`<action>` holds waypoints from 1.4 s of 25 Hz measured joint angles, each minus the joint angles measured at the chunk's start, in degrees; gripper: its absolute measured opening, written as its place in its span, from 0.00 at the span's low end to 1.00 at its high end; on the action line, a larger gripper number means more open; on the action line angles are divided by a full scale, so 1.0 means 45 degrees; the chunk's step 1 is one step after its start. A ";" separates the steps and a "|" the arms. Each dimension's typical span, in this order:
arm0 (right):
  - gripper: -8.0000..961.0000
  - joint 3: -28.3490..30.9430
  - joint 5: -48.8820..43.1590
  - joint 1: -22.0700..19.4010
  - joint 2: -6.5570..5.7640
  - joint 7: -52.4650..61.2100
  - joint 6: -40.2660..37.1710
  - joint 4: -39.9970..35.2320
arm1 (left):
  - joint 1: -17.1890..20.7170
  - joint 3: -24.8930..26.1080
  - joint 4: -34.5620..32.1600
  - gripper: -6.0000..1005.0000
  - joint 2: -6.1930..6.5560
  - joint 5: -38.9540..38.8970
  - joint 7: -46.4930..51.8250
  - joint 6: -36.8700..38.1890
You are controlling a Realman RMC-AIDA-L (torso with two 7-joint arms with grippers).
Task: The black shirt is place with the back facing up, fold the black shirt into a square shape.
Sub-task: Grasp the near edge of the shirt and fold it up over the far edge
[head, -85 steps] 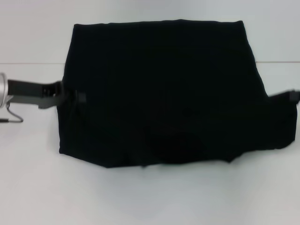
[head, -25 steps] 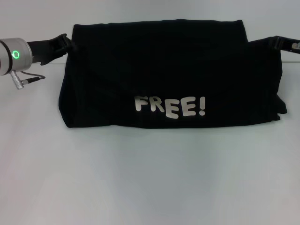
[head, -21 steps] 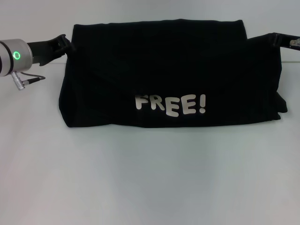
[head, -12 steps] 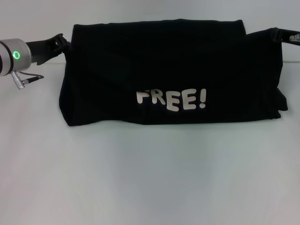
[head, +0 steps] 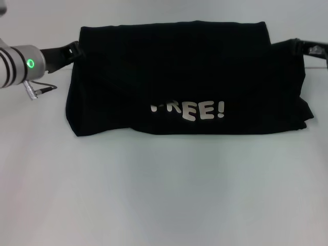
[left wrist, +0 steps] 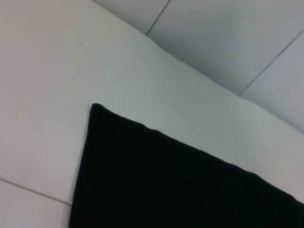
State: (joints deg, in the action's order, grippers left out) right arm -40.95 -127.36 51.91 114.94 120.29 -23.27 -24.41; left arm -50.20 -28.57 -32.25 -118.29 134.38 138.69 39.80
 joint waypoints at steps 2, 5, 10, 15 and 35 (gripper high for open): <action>0.06 -0.0345 -0.0012 0.0002 0.0035 -0.0002 0.0279 0.0144 | 0.0032 -0.0114 0.0000 0.10 -0.0075 0.0000 0.0000 -0.0180; 0.06 -0.0604 -0.0042 0.0002 0.0055 -0.0005 0.0380 0.0172 | 0.0063 -0.0186 0.0001 0.10 -0.0150 0.0000 0.0000 -0.0342; 0.06 -0.0622 -0.0065 0.0054 0.0061 -0.0011 0.0390 0.0179 | 0.0079 -0.0271 0.0000 0.11 -0.0224 0.0001 0.0001 -0.0472; 0.07 -0.0693 -0.0090 0.0186 0.0007 -0.0007 0.0402 0.0502 | 0.0049 -0.0696 0.0104 0.12 -0.0222 0.0001 0.0001 -0.0468; 0.69 -0.1349 -0.0036 -0.0407 -0.0413 0.2339 -0.3376 -0.1561 | 0.0570 -0.1159 -0.1193 0.47 0.0067 -0.0213 0.0470 0.3784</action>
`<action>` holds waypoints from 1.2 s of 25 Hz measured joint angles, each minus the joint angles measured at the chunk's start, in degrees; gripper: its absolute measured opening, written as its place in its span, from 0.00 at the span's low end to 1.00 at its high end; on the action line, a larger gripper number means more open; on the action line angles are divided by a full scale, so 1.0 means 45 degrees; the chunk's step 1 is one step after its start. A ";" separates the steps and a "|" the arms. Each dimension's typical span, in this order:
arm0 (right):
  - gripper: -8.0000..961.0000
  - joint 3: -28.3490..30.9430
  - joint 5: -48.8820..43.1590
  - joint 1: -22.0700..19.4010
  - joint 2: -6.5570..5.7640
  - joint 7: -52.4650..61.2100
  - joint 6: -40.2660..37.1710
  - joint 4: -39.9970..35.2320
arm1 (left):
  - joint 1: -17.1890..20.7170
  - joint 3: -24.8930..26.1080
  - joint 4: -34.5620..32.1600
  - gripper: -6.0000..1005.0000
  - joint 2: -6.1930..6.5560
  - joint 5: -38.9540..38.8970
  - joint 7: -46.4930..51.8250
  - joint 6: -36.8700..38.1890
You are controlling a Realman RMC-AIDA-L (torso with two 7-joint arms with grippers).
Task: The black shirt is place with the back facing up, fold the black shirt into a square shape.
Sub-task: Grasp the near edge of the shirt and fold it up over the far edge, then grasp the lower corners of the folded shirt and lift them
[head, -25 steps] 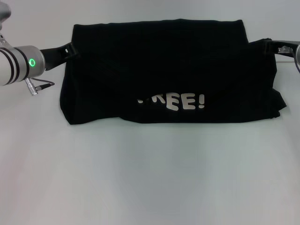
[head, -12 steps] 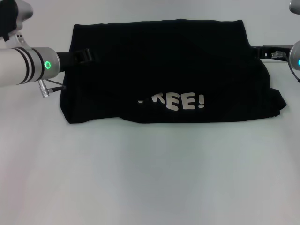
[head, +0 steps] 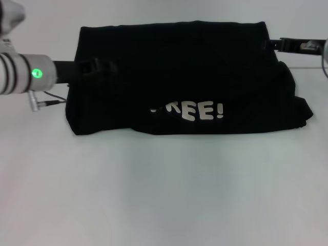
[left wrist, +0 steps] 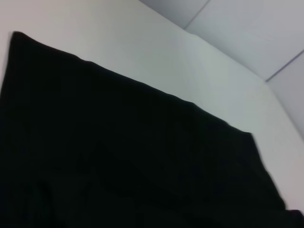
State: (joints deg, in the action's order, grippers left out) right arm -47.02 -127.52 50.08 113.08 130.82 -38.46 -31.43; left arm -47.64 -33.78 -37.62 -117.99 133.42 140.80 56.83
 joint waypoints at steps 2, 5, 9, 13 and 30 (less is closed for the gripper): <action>0.73 0.0053 0.0005 -0.0421 -0.0061 0.0768 -0.1123 -0.0826 | 0.0343 0.0377 -0.0663 0.49 0.0139 0.0001 0.0332 0.1223; 0.80 0.0059 -0.0129 -0.0845 -0.0309 0.2011 -0.2549 -0.1596 | 0.0756 0.1086 -0.1389 0.48 0.0363 0.0061 0.0458 0.2904; 0.86 0.0070 -0.0222 -0.0942 -0.0999 0.3243 -0.4416 -0.1611 | 0.0954 0.1413 -0.1554 0.48 0.0757 0.0845 0.0368 0.4273; 0.86 0.0217 -0.0226 -0.0947 -0.1217 0.3747 -0.5220 -0.1684 | 0.0921 0.1379 -0.1517 0.48 0.0839 0.2449 0.0360 0.4319; 0.86 0.0234 -0.0244 -0.0862 -0.1325 0.3976 -0.5119 -0.1530 | 0.0924 0.1174 0.0514 0.48 0.0672 0.2816 -0.0297 0.1398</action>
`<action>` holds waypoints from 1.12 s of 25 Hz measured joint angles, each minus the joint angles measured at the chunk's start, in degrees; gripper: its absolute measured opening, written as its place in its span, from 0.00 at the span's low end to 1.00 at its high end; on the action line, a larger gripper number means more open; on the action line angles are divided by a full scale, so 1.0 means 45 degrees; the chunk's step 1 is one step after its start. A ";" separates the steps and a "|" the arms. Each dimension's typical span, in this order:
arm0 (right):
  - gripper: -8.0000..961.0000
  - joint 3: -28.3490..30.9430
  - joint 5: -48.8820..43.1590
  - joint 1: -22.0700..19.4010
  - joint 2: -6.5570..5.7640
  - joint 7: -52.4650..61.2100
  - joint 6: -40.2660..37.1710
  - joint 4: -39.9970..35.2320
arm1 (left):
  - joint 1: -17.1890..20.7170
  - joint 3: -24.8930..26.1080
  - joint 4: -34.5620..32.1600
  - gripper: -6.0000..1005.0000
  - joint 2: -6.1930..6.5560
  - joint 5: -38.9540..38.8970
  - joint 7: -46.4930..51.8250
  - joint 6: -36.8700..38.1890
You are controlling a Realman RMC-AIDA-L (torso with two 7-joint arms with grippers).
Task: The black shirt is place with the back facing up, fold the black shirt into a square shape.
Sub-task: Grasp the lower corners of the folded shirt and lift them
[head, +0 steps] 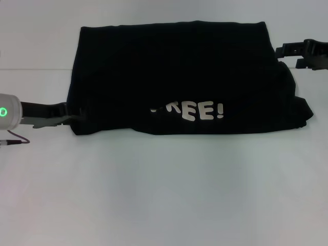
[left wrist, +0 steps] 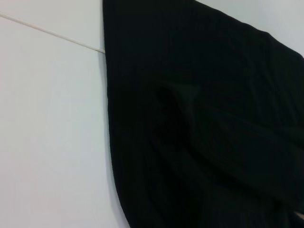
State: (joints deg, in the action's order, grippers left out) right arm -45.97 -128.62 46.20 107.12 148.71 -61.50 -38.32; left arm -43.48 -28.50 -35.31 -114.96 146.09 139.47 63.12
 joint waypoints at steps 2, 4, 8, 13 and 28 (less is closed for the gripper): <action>0.86 0.0001 0.0001 -0.0021 -0.0014 -0.0014 0.0029 0.0058 | -0.0044 -0.0100 0.0226 0.48 0.0000 0.0003 0.0000 -0.0352; 0.86 0.0000 0.0002 -0.0046 -0.0041 -0.0024 0.0093 0.0097 | -0.0060 -0.0251 0.0371 0.48 -0.0013 -0.0014 0.0001 -0.0664; 0.86 0.0000 0.0008 -0.0090 -0.0057 -0.0051 0.0218 0.0137 | -0.0076 -0.0349 0.0590 0.48 -0.0036 -0.0039 -0.0007 -0.1033; 0.86 0.0000 0.0009 -0.0095 -0.0076 -0.0095 0.0246 0.0266 | -0.0180 -0.0347 0.1028 0.48 -0.0057 -0.0005 -0.0196 -0.1416; 0.86 0.0000 0.0009 -0.0116 -0.0073 -0.0099 0.0276 0.0273 | -0.0320 -0.0714 0.1358 0.45 -0.0301 0.0022 -0.0374 -0.1919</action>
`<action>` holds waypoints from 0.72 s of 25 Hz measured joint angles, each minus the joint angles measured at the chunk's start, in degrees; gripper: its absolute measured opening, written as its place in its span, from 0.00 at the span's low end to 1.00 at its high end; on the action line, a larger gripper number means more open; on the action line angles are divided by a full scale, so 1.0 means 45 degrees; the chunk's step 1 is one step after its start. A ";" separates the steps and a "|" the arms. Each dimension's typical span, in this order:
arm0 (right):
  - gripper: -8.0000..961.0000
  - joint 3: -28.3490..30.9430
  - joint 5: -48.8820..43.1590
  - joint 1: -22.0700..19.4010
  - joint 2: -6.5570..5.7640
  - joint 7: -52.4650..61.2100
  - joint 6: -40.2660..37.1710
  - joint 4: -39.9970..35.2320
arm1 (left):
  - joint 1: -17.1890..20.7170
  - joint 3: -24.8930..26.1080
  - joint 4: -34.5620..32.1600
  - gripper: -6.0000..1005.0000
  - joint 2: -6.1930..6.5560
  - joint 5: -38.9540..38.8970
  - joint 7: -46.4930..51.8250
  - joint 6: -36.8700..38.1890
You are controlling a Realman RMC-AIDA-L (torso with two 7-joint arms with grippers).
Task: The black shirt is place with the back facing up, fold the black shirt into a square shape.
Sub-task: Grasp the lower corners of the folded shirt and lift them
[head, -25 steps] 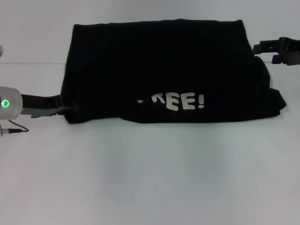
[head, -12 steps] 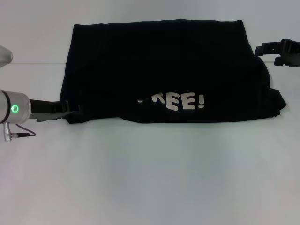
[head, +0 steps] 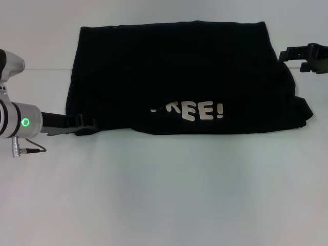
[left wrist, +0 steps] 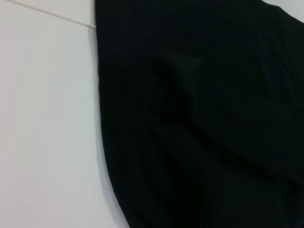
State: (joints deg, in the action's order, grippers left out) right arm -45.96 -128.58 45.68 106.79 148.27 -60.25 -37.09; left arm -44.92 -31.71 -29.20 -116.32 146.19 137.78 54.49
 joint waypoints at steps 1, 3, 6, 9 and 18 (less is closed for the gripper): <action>0.86 0.0000 -0.0001 -0.0006 0.0000 0.0001 0.0000 0.0001 | -0.0010 -0.0137 0.0000 0.44 -0.0032 -0.0050 0.0020 0.0000; 0.86 0.0000 -0.0001 -0.0026 0.0000 0.0002 -0.0002 0.0001 | -0.0013 -0.0114 -0.0050 0.44 -0.0051 -0.0098 0.0085 0.0033; 0.86 0.0000 -0.0001 -0.0069 -0.0006 0.0020 -0.0006 0.0001 | 0.0012 -0.0046 -0.0252 0.43 -0.0064 -0.0296 0.0152 0.0221; 0.86 0.0000 0.0000 -0.0106 -0.0024 0.0049 -0.0008 0.0000 | 0.0025 -0.0098 -0.0315 0.43 -0.0058 -0.0323 0.0181 0.0380; 0.86 -0.0001 -0.0032 -0.0161 -0.0178 0.0050 -0.0430 0.0000 | -0.0033 -0.0056 -0.0381 0.06 0.0014 -0.0357 0.0374 0.0481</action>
State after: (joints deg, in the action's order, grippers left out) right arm -45.97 -128.72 44.95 105.99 148.49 -62.19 -37.09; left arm -45.07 -31.97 -30.91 -116.25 144.59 139.46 56.65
